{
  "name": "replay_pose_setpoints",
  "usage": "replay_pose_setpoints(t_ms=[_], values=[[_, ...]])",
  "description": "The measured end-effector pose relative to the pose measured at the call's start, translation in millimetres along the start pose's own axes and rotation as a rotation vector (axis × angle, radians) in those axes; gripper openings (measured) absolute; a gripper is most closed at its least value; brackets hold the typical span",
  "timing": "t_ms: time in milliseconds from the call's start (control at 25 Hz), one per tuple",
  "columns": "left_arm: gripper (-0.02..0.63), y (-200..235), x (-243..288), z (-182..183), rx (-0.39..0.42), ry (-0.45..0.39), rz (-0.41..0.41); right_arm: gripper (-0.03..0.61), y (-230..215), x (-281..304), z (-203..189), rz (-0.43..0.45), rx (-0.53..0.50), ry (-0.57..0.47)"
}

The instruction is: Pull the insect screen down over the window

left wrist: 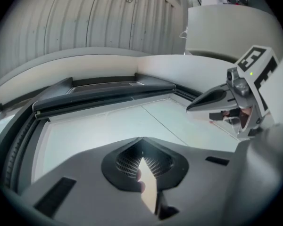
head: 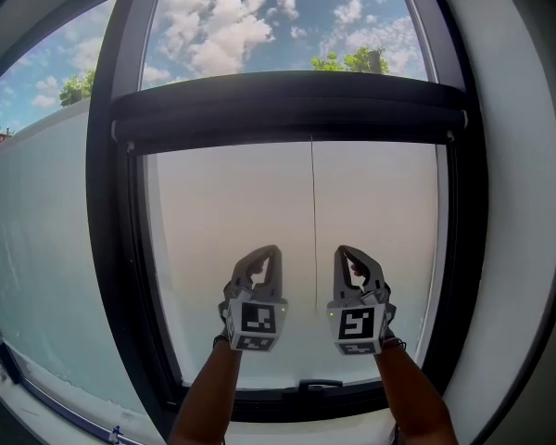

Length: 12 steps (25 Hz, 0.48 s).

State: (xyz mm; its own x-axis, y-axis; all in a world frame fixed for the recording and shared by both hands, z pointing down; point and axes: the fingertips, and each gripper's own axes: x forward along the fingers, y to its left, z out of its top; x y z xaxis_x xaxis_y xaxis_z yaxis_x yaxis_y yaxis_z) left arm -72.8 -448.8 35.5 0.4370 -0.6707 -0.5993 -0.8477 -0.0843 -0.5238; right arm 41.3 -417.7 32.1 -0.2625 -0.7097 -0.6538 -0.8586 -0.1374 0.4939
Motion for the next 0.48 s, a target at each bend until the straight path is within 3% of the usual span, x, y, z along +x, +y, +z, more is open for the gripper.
replay_pose_setpoints(t_ms=[200, 360, 480], values=[[0.009, 15, 24, 10, 0.170, 0.026, 0.000, 0.003, -10, 31, 11, 0.020, -0.225, 0.020], [0.123, 27, 44, 16, 0.352, 0.090, 0.010, 0.005, -19, 54, 18, 0.023, -0.399, 0.035], [0.159, 40, 59, 27, 0.455, 0.111, 0.027, 0.023, -28, 67, 24, 0.021, -0.491, 0.053]])
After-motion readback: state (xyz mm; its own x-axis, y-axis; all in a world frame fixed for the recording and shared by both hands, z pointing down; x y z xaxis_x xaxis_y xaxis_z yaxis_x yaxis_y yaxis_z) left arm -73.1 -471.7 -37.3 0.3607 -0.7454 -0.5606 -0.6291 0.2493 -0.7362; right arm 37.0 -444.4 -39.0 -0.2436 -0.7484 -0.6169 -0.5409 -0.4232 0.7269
